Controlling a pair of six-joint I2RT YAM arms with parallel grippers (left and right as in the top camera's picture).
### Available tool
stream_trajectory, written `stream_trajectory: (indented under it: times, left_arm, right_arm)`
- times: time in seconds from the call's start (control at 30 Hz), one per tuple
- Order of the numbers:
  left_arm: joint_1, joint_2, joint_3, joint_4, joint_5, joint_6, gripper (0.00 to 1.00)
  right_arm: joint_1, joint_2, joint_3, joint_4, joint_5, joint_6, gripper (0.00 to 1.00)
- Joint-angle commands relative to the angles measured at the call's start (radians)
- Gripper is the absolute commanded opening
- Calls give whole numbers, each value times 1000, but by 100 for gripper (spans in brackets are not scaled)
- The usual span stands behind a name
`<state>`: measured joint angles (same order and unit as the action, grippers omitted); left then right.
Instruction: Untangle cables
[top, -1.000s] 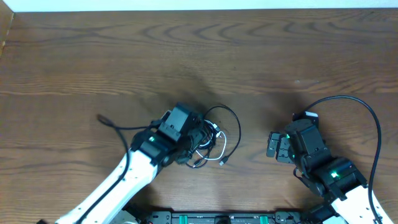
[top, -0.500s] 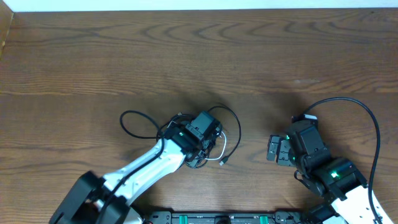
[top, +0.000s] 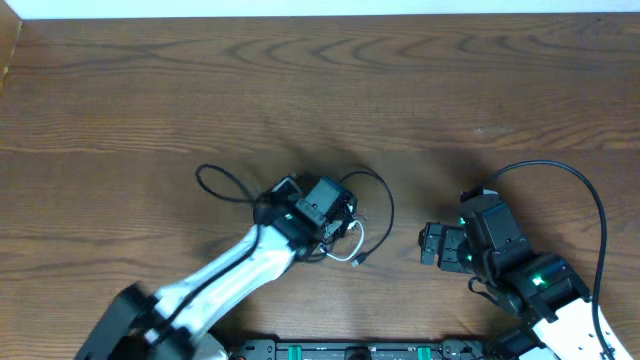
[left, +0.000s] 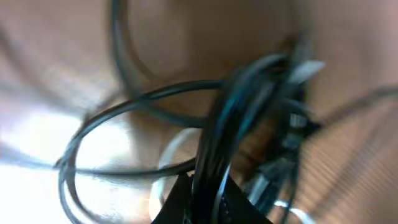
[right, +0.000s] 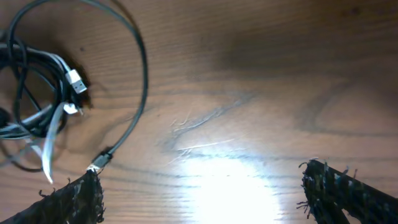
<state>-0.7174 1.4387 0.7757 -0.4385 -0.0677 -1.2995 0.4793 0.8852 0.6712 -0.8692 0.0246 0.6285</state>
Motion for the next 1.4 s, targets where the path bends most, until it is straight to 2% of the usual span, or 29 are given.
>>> stream_trajectory:
  times: [0.0, 0.07, 0.13, 0.3, 0.4, 0.53, 0.7, 0.8, 1.0, 1.1, 1.23, 1.37]
  left_arm:
    - [22, -167, 26, 8, 17, 412, 7]
    - [28, -247, 26, 8, 71, 562, 8]
    - [29, -305, 26, 13, 134, 662, 8]
    - [29, -385, 26, 12, 310, 891, 8]
    - [29, -387, 26, 23, 368, 908, 8]
    - [29, -373, 26, 42, 399, 906, 7]
    - [29, -362, 26, 154, 584, 906, 8]
    - [29, -362, 26, 211, 656, 906, 8]
    - [29, -361, 26, 221, 743, 902, 8]
    - [29, -361, 26, 230, 811, 903, 8]
    - [29, -362, 26, 292, 930, 903, 7]
    - [29, -362, 26, 437, 1053, 902, 8]
  right_arm:
    - [-8, -3, 2, 17, -70, 51, 99]
    - [-8, -3, 2, 47, -118, 18, 99]
    - [-8, -3, 2, 71, -165, -24, 99]
    - [-8, -11, 2, 79, -205, -42, 84]
    - [-8, -26, 2, 97, -243, -59, 74]
    - [-8, -45, 2, 129, -265, -68, 71]
    - [-8, -40, 2, 175, -323, -68, 55]
    - [-8, -30, 2, 180, -330, -68, 54]
    - [-8, -25, 2, 207, -329, -69, 50]
    - [-8, -25, 2, 208, -266, -69, 41]
    - [-8, -23, 2, 156, -83, -69, 40]
    - [-8, -21, 2, 89, 49, -68, 43]
